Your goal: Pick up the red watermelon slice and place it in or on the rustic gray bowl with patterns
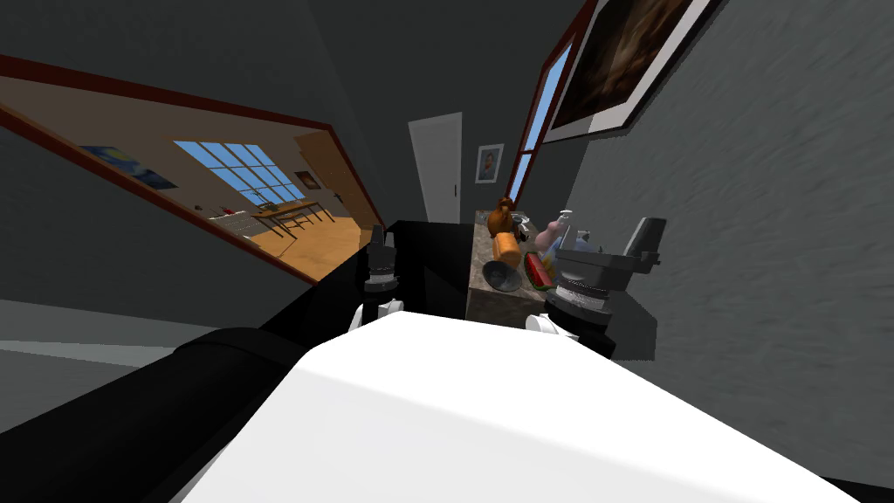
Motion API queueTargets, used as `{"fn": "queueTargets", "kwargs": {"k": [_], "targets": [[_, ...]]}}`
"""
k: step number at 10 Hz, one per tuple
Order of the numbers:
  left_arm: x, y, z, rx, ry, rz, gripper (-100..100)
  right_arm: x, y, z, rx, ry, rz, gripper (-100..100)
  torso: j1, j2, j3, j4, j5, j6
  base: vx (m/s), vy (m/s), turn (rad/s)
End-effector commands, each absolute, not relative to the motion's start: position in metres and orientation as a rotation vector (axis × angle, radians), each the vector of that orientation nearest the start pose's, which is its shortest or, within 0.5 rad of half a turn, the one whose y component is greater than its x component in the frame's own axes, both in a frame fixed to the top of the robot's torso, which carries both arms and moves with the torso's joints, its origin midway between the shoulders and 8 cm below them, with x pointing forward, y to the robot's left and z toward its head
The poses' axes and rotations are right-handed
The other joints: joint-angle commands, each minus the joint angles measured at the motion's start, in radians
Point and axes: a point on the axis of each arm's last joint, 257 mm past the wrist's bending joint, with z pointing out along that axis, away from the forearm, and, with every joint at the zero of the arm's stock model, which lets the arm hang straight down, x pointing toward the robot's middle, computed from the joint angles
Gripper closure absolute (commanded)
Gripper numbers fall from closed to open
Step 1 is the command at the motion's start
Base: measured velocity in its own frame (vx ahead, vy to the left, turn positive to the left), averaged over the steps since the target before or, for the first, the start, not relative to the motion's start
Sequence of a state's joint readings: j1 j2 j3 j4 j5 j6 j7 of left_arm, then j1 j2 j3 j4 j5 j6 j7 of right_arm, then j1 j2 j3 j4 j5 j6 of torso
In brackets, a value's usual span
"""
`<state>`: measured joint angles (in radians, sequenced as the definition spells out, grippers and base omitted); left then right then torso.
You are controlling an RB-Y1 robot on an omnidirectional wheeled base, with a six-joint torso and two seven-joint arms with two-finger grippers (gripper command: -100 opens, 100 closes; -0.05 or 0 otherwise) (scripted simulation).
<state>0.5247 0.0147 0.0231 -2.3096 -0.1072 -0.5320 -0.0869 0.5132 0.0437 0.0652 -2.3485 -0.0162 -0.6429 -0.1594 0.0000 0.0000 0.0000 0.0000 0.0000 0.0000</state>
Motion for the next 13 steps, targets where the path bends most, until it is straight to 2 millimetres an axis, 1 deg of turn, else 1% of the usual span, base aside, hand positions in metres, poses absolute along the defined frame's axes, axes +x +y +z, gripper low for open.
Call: {"fn": "queueTargets", "kwargs": {"k": [1,3,6,10,11,13], "targets": [[0.332,0.271,0.035,-0.51,0.679,-1.132,0,0.305,-0.256,0.07,0.561,0.433,1.546,-100,0.0,0.0,0.0,0.0,0.0,0.0,-0.022,0.003,-0.013],[0.332,0.271,0.035,-0.51,0.678,-1.132,0,0.309,-0.251,0.064,0.531,0.489,1.518,-100,-0.001,0.002,0.001,0.0,0.0,0.0,-0.047,-0.007,-0.017],[0.332,0.271,0.035,-0.51,0.678,-1.132,0,0.319,-0.245,0.047,0.483,0.582,1.443,-100,-0.001,0.004,0.002,0.001,0.0,0.0,-0.064,-0.018,-0.024],[0.332,0.271,0.035,-0.51,0.678,-1.132,0,0.335,-0.244,0.014,0.409,0.717,1.285,-100,-0.002,0.004,0.003,0.001,0.0,0.0,-0.068,-0.016,-0.025],[0.332,0.271,0.035,-0.51,0.678,-1.132,0,0.335,-0.244,0.014,0.407,0.718,1.28,-100,-0.001,0.005,0.003,0.001,0.0,0.0,-0.047,-0.006,-0.008],[0.332,0.271,0.035,-0.51,0.678,-1.132,0,0.345,-0.248,-0.007,0.366,0.787,1.182,-100,-0.001,0.003,0.002,0.001,0.0,0.0,-0.043,-0.007,-0.025]]}}
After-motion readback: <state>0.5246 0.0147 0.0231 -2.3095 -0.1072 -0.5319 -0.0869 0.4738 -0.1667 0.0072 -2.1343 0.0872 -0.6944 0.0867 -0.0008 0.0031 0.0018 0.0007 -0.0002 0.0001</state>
